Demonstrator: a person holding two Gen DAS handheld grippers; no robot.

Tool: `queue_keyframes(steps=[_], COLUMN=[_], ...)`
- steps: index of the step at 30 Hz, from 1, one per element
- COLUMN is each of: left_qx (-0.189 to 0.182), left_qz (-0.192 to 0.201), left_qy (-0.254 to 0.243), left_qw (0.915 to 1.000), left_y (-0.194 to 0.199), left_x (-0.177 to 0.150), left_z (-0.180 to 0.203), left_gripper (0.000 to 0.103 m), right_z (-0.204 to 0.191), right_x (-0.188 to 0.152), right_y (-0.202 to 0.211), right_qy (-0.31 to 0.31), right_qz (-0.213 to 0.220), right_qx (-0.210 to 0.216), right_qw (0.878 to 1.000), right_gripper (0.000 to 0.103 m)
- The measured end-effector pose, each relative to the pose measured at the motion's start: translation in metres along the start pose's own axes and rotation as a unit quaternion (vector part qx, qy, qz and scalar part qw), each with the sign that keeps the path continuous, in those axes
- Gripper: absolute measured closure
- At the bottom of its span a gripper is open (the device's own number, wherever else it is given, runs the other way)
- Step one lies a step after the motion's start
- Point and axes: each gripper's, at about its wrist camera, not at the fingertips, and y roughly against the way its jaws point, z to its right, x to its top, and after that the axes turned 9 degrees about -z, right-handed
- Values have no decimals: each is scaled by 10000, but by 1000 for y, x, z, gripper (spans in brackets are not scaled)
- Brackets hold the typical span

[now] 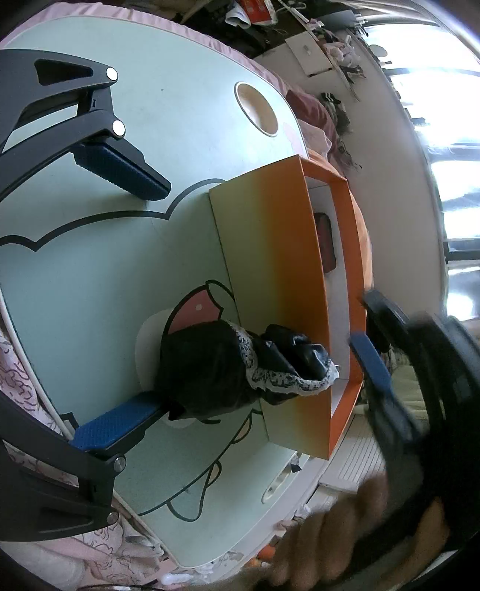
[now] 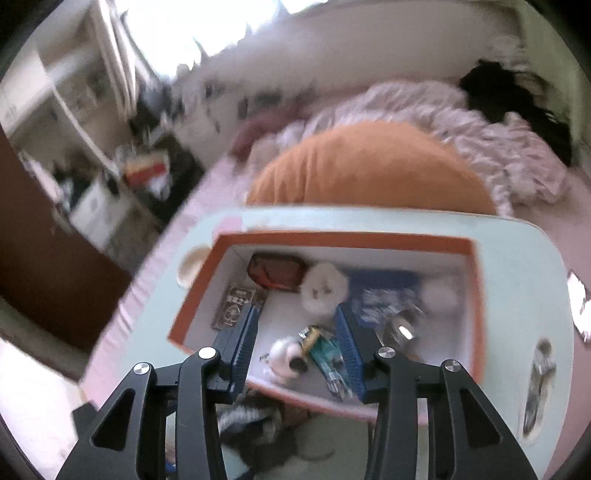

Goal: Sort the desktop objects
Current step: 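Reach into the box and grasp the white fluffy ball with the right gripper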

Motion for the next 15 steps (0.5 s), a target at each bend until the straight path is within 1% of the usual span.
queue_keyframes(steps=[1,4,5,6,7,8,10,12,14,15], left_qx=[-5,-8,-10,-24,-25,-25,-20,-23,-25,-23], left_qz=[4,18,17,20,22,18,24,20,23,23], left_qy=[-3,1,0,-9,-6,-6,-5,-3,1,-3], left_qw=[10000,10000,10000,10000,10000,10000,10000,10000,10000,10000], left_y=[0,-1,-2,-2,-2,-3,-3,-3,-4,-3], left_x=[-1,-3,-2,-3,-3,-2,-1,-2,-2,-3], left_z=[1,2,2,-2,-2,-2,-2,-2,-2,-2], left_gripper=[0,0,0,0,0,0,0,0,0,0], right_z=[-4,1,2,-1,-3,-6,-12,-21,-26,-26], right_x=[9,25,27,30,32,32,30,28,23,22], right_y=[-13,-42,-52,-58,-64,-72,-78,-87,-91,-91], right_qy=[17,46,60,133,223,276,575,952,1103,1119], right_qz=[-178,-500,-656,-625,-677,-829,-872,-903,-791,-745], right_qx=[-174,-714,-789,-961,-1258,-1444,-1782,-2301,-2525,-2545], right_qw=[9997,9962,9947,9933,9895,9857,9784,9643,9580,9577], right_gripper=[62,62,62,61,60,60,63,67,67,68])
